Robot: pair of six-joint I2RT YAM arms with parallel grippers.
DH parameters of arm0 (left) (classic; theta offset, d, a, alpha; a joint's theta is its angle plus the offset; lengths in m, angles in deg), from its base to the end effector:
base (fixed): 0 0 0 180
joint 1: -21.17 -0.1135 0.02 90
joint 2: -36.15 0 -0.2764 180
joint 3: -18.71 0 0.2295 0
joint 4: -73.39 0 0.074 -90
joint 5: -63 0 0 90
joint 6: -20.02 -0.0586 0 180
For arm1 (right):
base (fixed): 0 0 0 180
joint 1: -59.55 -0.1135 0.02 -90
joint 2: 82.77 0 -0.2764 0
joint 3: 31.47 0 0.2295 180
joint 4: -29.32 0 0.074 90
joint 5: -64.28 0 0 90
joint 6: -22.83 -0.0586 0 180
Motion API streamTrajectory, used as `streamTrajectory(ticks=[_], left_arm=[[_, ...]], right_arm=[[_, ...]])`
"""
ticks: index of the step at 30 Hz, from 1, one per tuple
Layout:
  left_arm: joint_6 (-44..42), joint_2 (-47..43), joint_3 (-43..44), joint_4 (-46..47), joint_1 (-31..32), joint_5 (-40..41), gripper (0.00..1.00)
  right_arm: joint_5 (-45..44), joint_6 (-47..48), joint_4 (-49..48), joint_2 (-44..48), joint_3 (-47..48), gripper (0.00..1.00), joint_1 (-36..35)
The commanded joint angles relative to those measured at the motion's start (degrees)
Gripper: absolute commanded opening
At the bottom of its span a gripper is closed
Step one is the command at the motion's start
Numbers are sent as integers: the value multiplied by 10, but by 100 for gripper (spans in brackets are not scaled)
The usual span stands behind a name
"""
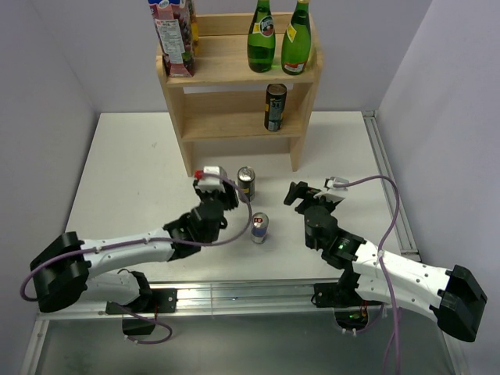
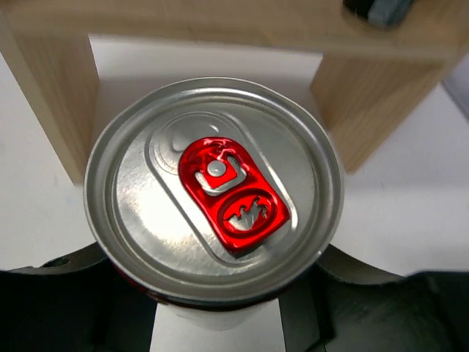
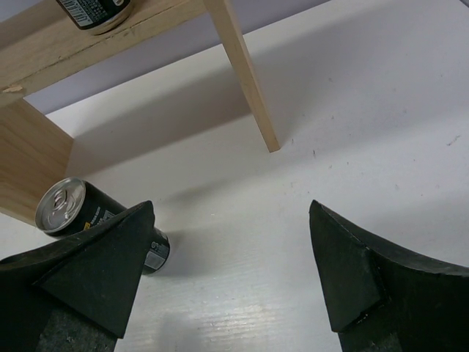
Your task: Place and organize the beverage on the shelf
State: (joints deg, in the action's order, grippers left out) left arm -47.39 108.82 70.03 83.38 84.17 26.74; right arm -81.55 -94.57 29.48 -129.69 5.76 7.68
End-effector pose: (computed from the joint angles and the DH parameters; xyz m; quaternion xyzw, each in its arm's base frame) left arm 0.1592 -0.2084 0.2724 -0.0304 0.7465 -0.1274 0.6523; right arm 0.1386 0.0981 0.2585 0.1513 0.7247 0.0870 0.6666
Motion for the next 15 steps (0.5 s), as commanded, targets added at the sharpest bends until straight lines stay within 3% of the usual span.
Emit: streamTrajectory(ticks=[1,8,15], left_arm=[[-83,-32,60,0,-65,-82,0],[-109,24,239,-65,-212,-192,0],[-96,115,366,-104,-309,-268,0]], right_arm=[[-2,-6,-29,11,-4,93,-3],[-3,-7,-26,20,-6,92,-3],[-9,-4,-22,40,-15,92,-3]])
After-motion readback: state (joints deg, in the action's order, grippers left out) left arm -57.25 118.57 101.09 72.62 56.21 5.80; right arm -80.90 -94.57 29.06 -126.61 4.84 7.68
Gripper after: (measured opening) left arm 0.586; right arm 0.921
